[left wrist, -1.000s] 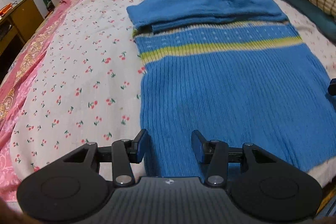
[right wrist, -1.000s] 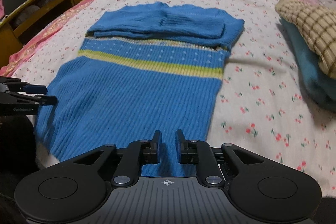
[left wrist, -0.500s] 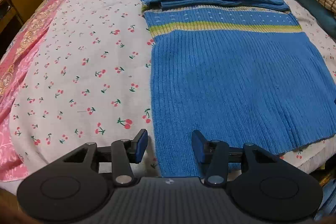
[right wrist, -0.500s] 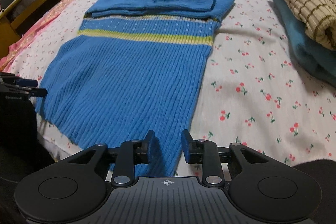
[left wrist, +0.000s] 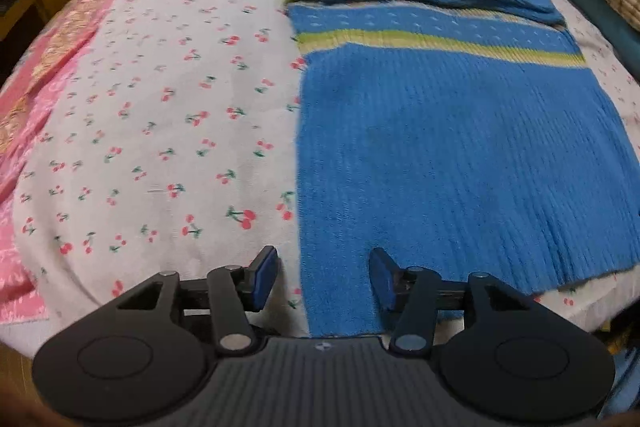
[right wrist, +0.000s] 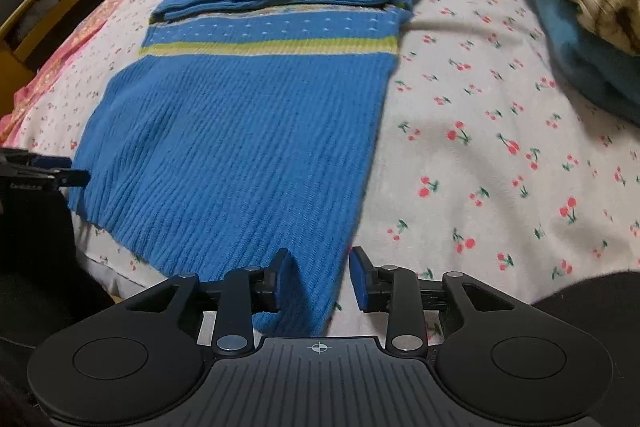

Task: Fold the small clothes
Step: 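Grasp the sweater hem with both grippers and lift it up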

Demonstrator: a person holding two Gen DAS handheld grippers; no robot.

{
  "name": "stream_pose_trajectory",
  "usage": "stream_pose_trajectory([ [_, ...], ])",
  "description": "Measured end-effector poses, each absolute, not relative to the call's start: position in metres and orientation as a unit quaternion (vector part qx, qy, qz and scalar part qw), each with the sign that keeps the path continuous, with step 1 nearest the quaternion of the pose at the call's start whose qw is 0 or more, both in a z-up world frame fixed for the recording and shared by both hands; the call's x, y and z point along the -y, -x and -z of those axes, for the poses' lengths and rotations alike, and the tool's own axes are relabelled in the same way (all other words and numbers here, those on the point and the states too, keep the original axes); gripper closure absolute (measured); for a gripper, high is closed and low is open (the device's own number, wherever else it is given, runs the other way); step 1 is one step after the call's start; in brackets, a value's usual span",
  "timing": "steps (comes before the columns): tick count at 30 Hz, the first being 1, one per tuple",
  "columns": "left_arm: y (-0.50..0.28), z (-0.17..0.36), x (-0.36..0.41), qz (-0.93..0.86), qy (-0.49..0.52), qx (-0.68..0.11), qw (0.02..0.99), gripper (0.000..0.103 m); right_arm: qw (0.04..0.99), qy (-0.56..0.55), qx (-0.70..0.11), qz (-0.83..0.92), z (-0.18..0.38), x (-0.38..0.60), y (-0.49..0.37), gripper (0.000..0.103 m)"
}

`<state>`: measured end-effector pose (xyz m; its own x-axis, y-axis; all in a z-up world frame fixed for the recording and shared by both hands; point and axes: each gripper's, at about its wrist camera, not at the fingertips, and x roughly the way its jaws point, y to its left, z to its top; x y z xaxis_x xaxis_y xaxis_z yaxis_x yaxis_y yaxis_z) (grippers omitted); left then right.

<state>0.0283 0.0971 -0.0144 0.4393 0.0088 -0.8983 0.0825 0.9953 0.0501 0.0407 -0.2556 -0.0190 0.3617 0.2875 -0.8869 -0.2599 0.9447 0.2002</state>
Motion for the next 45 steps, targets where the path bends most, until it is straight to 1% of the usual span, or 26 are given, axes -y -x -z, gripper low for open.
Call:
stream_pose_trajectory([
  [6,-0.031,0.021,-0.091,0.021,-0.064,-0.546,0.835,0.046,0.821,0.007,-0.543,-0.174,0.020,0.248,-0.039,0.068],
  [8,-0.033,0.021,-0.092,0.023,-0.053,-0.551,0.833,0.049,0.820,-0.001,-0.545,-0.175,0.020,0.250,-0.039,0.068],
  [14,-0.030,0.020,-0.104,0.052,0.025,-0.559,0.827,0.076,0.815,-0.031,-0.551,-0.179,0.022,0.254,-0.040,0.068],
  [15,-0.030,0.019,-0.107,0.052,0.038,-0.559,0.827,0.083,0.814,-0.036,-0.551,-0.179,0.023,0.254,-0.041,0.069],
  [16,-0.029,0.019,-0.109,0.053,0.049,-0.558,0.826,0.086,0.813,-0.040,-0.551,-0.181,0.023,0.255,-0.042,0.071],
  [17,-0.029,0.018,-0.110,0.054,0.057,-0.557,0.827,0.087,0.813,-0.045,-0.551,-0.183,0.023,0.256,-0.042,0.078],
  [18,-0.028,0.017,-0.110,0.056,0.063,-0.553,0.829,0.088,0.812,-0.054,-0.551,-0.187,0.023,0.258,-0.042,0.087],
  [19,-0.027,0.016,-0.110,0.058,0.067,-0.549,0.831,0.089,0.809,-0.069,-0.550,-0.193,0.022,0.261,-0.043,0.091],
  [21,-0.025,0.010,-0.110,0.068,0.081,-0.539,0.836,0.089,0.808,-0.105,-0.543,-0.205,0.020,0.267,-0.044,0.092],
  [25,-0.028,-0.005,-0.109,0.095,0.120,-0.514,0.844,0.090,0.814,-0.168,-0.511,-0.220,0.008,0.278,-0.047,0.093],
  [29,-0.043,-0.027,-0.109,0.120,0.157,-0.477,0.856,0.090,0.829,-0.227,-0.460,-0.225,-0.013,0.288,-0.060,0.094],
  [34,-0.079,-0.049,-0.113,0.140,0.204,-0.430,0.868,0.090,0.840,-0.279,-0.405,-0.227,-0.035,0.301,-0.091,0.094],
  [39,-0.130,-0.068,-0.122,0.136,0.228,-0.385,0.884,0.090,0.849,-0.321,-0.360,-0.213,-0.052,0.313,-0.138,0.094],
  [45,-0.191,-0.073,-0.137,0.114,0.247,-0.349,0.897,0.090,0.856,-0.345,-0.340,-0.181,-0.055,0.320,-0.203,0.094],
])
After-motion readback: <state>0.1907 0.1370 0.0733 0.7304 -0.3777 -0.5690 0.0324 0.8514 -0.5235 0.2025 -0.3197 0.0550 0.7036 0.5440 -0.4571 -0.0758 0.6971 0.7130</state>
